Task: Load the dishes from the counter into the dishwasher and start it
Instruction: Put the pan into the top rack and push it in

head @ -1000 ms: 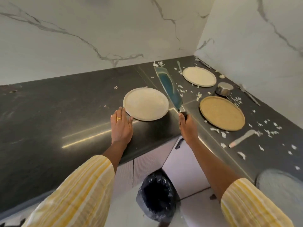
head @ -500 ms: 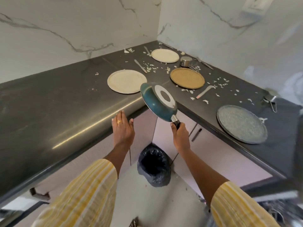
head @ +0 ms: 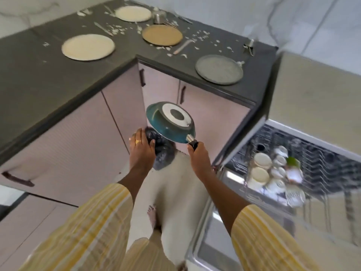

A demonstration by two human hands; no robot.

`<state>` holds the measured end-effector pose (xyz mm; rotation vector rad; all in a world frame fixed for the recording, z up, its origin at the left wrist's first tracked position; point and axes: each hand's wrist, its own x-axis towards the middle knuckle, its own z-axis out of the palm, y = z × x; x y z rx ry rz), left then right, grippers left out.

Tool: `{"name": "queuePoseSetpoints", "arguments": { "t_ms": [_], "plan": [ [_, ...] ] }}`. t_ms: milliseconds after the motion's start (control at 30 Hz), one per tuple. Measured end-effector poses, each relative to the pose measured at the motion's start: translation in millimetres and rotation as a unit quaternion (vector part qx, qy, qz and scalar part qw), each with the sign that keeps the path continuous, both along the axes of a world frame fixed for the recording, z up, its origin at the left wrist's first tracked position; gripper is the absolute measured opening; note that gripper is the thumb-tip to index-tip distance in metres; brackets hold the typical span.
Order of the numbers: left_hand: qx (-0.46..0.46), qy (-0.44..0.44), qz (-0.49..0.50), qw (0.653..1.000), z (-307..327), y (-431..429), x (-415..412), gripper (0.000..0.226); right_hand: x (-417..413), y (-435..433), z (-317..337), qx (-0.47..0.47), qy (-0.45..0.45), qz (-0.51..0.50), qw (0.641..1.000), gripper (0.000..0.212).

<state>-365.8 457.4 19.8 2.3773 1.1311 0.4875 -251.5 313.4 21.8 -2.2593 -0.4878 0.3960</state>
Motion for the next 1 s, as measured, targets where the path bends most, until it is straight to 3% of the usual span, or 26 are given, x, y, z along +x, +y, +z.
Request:
{"name": "queuePoseSetpoints", "arguments": {
  "t_ms": [433,767,1000],
  "plan": [
    [-0.059,-0.008,-0.153,0.986,-28.1,-164.0,74.8,0.053,5.5,-197.7,-27.7,-0.042,0.052,-0.171,0.983,0.026],
    [-0.101,0.003,-0.278,0.955,-80.1,-268.5,165.8,0.051,80.8,-308.0,-63.7,-0.043,0.059,-0.350,0.934,0.025],
    [-0.077,0.023,-0.279,0.957,-114.0,-322.2,227.1,0.044,171.6,-386.6,-86.8,-0.068,0.043,-0.436,0.896,0.041]
  ]
}}
